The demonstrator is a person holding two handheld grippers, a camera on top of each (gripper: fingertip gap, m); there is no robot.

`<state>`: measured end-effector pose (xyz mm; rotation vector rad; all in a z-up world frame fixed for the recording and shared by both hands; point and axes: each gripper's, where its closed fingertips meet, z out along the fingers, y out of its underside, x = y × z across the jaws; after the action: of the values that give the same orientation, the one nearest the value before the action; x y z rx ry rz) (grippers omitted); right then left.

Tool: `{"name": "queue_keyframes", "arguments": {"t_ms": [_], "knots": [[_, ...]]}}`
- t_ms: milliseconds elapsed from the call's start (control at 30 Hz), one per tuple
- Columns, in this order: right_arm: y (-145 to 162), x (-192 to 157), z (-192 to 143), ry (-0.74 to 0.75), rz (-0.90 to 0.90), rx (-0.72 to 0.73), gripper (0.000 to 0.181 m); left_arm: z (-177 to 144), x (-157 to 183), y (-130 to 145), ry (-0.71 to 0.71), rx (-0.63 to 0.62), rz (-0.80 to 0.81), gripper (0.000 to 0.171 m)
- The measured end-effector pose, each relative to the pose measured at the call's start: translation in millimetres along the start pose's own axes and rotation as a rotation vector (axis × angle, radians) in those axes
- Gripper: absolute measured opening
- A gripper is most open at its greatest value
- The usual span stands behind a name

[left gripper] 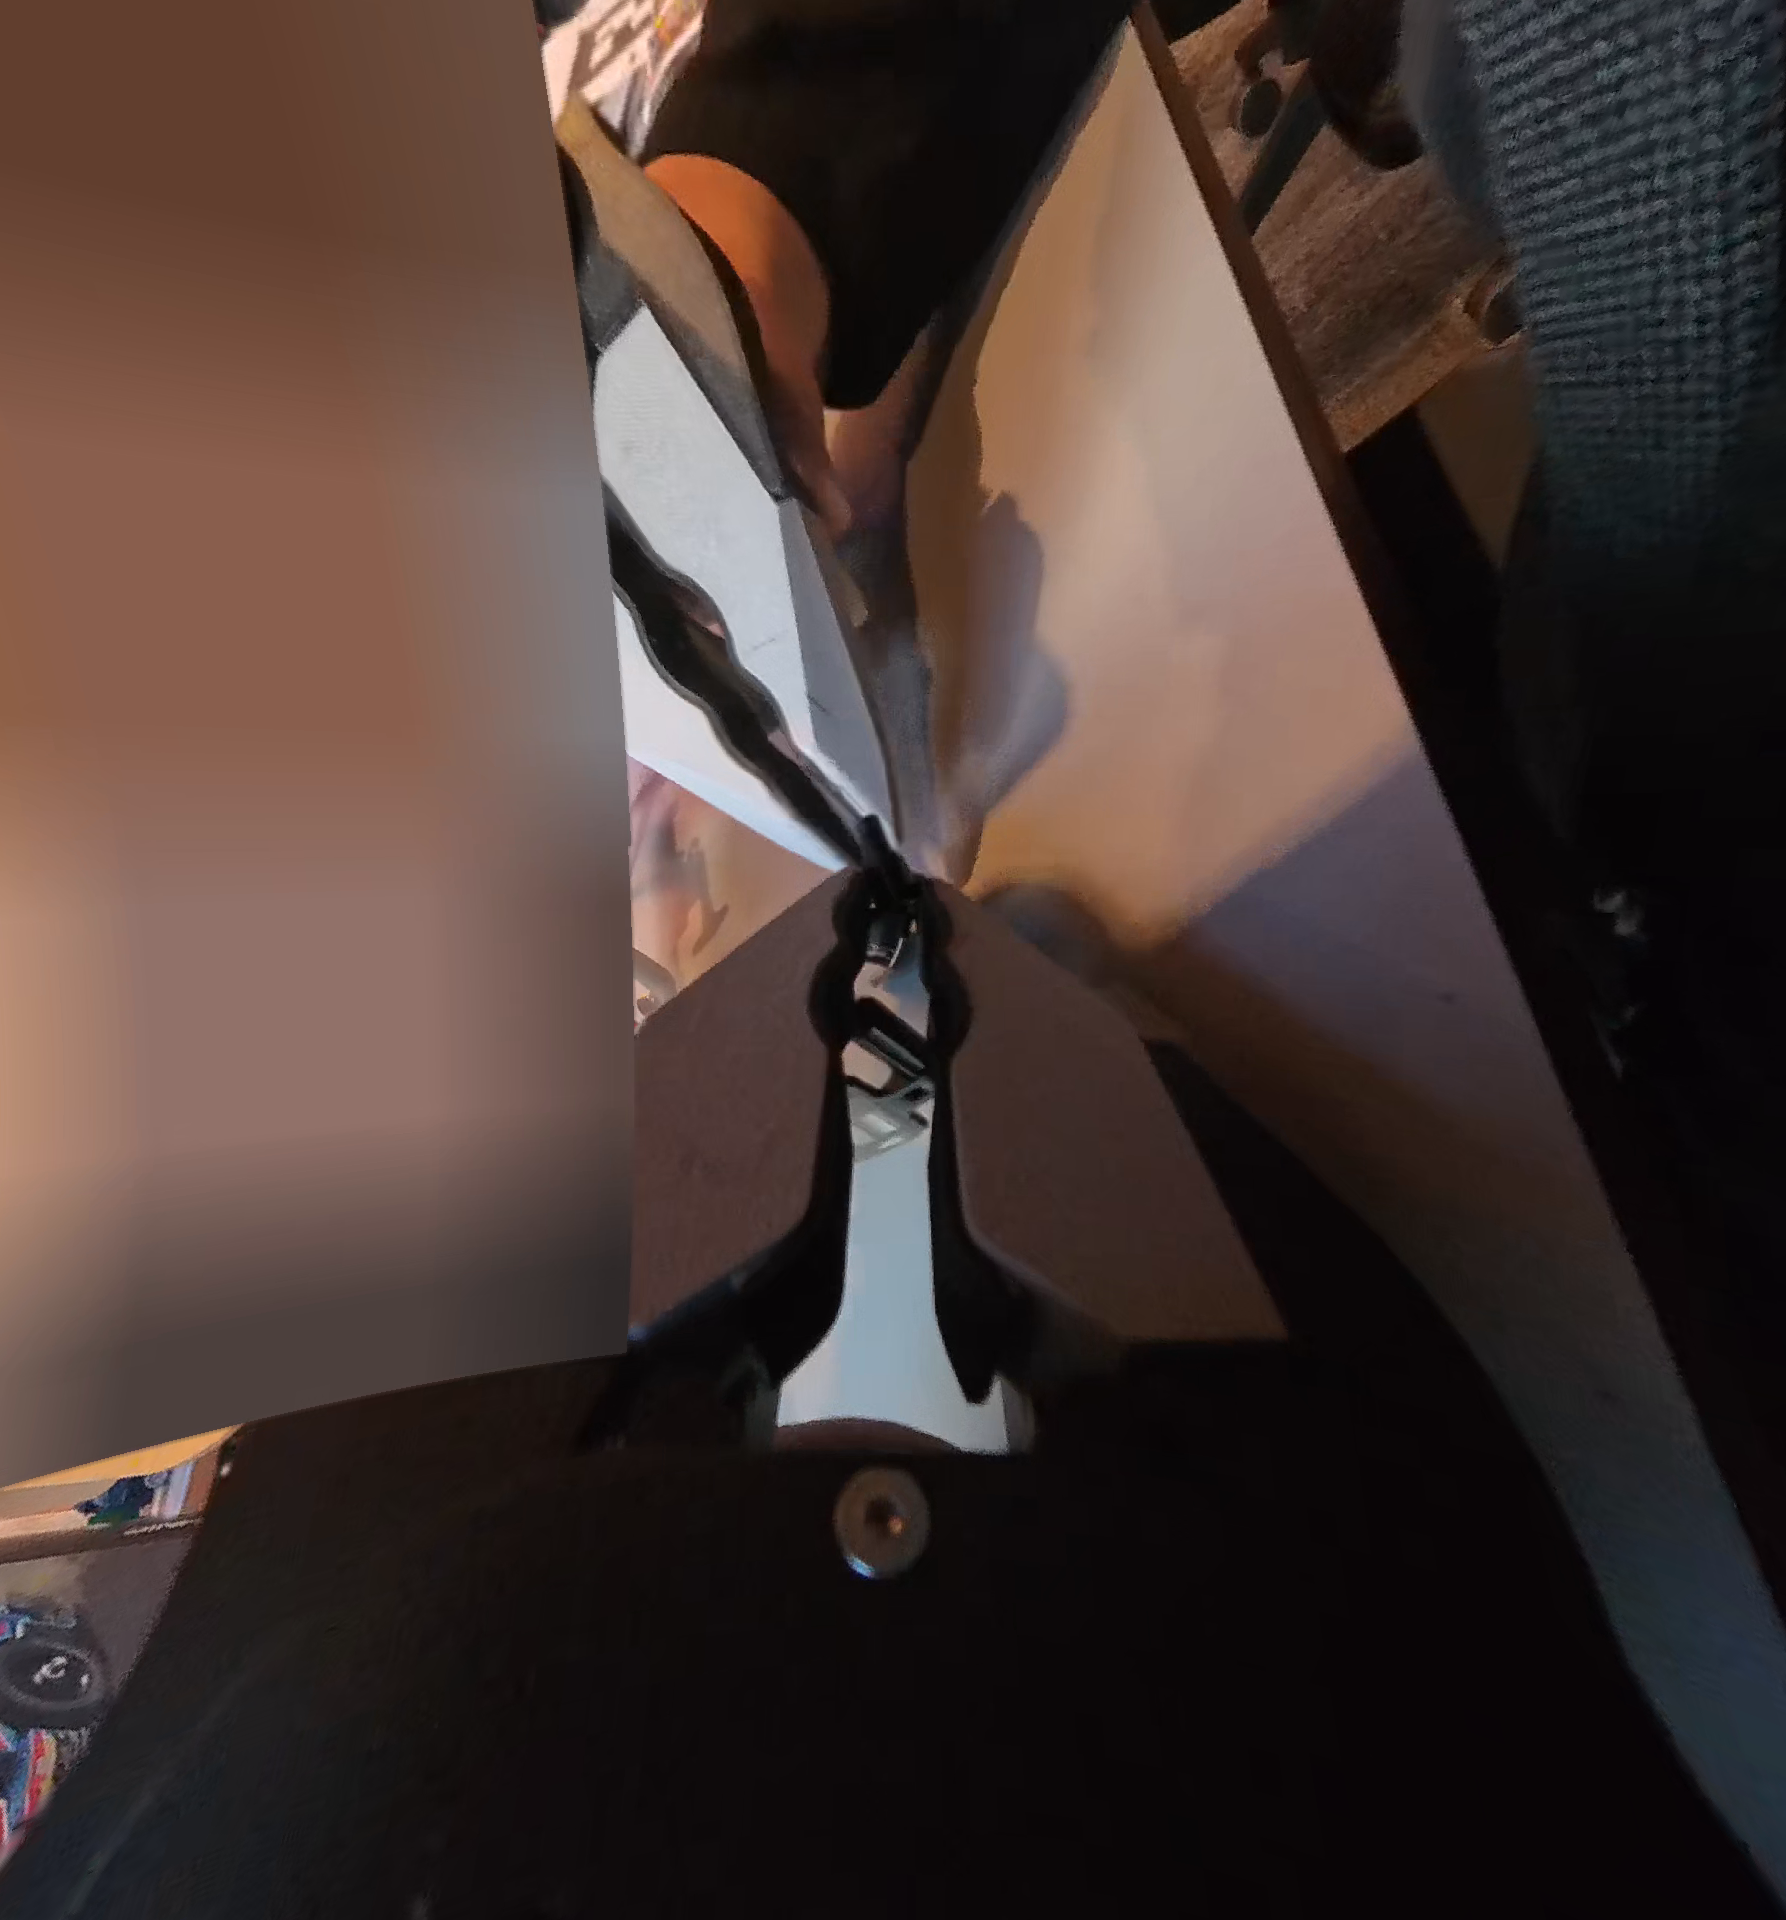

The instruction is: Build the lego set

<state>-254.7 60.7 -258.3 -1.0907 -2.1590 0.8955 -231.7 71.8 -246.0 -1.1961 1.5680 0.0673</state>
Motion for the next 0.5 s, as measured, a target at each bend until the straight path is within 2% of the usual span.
{"name": "queue_keyframes", "arguments": {"t_ms": [100,167,233,333,500], "knots": [[-12,9,-15,0.034,0.030,0.095,0.007,-1,-10,-4,-0.011,0.023,-0.065,0.006],[-26,7,-24,-0.004,0.073,0.181,0.010,-4,-17,-12,-0.006,0.068,-0.146,0.006],[-38,0,-29,-0.041,0.069,0.241,0.006,-11,-17,-18,0.004,0.110,-0.229,0.006],[-39,-2,-30,-0.017,0.030,0.232,0.002,-10,-18,-17,0.034,0.102,-0.291,0.006],[-46,-3,-35,0.006,0.012,0.257,0.002,-15,-10,-24,0.174,0.127,-0.441,0.005]]}}
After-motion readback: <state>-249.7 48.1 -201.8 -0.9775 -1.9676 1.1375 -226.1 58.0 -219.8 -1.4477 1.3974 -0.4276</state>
